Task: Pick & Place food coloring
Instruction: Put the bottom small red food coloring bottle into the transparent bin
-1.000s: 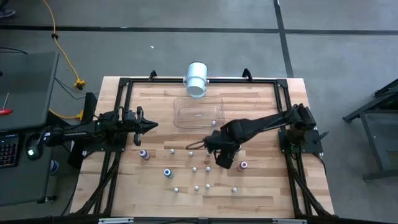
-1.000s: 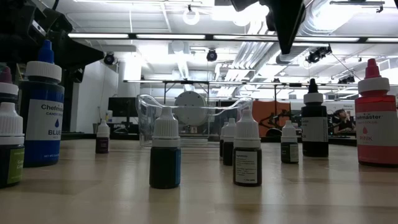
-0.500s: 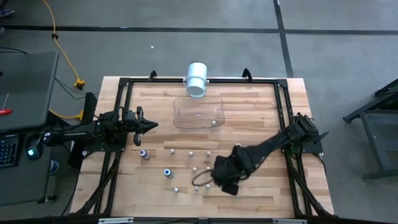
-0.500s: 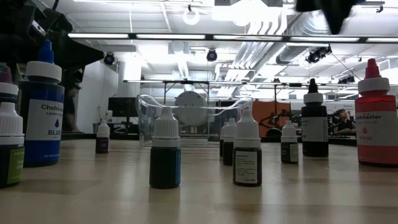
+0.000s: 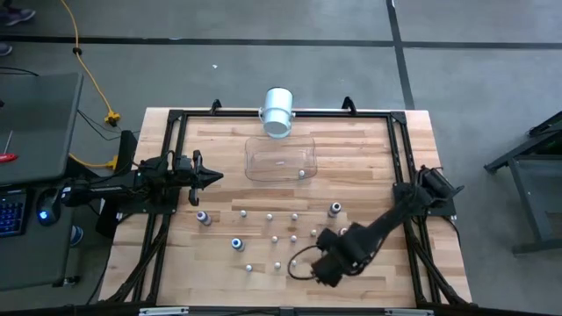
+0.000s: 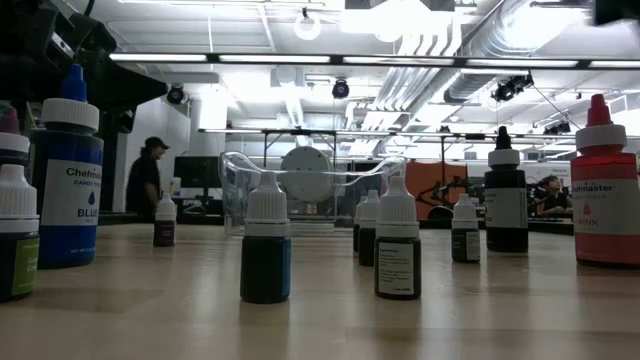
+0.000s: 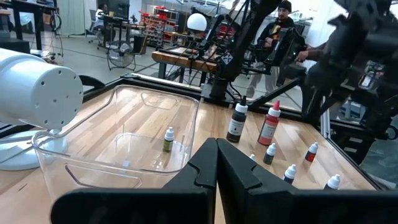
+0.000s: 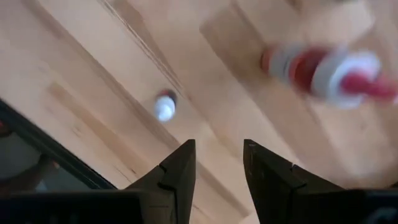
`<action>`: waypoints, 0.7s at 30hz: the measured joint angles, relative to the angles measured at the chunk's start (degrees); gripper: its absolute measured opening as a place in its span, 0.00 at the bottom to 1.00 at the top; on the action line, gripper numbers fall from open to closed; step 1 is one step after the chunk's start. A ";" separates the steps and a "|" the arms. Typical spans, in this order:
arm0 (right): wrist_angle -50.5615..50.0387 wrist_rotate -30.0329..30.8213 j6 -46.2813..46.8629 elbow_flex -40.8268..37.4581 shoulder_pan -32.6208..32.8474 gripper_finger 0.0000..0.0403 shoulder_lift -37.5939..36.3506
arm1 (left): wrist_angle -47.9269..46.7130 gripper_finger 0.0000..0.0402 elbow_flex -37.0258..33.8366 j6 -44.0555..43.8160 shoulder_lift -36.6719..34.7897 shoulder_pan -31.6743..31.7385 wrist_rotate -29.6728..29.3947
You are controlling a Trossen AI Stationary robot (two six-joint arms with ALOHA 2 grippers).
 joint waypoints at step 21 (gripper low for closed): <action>15.72 -1.20 19.23 -7.31 0.36 0.32 0.16 | -0.02 0.00 0.00 0.01 -0.02 -0.01 0.00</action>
